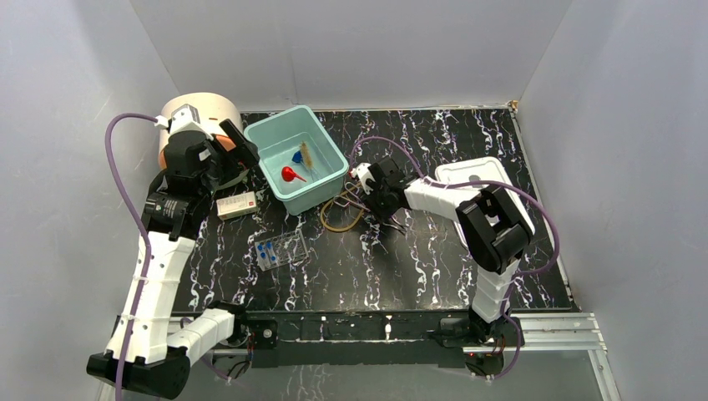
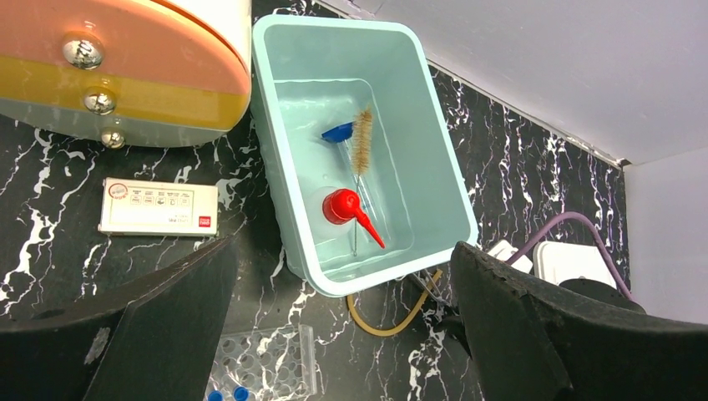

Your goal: Organize the chemistry lab equipment

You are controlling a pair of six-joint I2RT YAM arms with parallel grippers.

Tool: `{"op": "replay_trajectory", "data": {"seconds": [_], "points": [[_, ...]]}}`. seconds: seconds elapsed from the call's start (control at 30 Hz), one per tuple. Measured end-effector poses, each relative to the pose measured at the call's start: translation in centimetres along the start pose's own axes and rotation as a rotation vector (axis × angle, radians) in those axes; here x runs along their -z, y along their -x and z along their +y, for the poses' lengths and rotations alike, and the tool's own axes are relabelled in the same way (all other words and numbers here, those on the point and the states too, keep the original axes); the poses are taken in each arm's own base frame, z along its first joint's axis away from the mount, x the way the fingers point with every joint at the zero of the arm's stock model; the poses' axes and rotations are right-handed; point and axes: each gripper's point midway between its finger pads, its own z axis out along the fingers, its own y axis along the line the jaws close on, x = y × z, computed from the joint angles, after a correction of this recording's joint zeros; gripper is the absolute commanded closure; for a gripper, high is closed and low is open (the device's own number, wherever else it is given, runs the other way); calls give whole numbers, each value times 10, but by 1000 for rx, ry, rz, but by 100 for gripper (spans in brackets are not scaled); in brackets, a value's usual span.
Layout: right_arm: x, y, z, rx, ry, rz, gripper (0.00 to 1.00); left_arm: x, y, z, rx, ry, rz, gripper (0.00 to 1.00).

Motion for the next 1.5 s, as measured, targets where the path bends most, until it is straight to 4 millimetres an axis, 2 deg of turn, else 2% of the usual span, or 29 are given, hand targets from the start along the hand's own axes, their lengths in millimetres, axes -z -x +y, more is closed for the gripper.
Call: {"op": "replay_trajectory", "data": {"seconds": [0.27,0.57,0.77,1.1,1.5], "points": [[-1,1,5,2,31,17,75,0,0,0,-6,1,0,2],[2,-3,5,15,33,32,77,0,0,0,-9,-1,1,2],[22,-18,8,31,39,68,78,0,-1,-1,-9,-2,1,2],[57,-10,1,-5,-32,-20,89,0,-1,-1,-9,-2,2,2],[68,-10,-5,-107,-97,-79,90,0,-2,-2,-1,-11,7,2]]}}
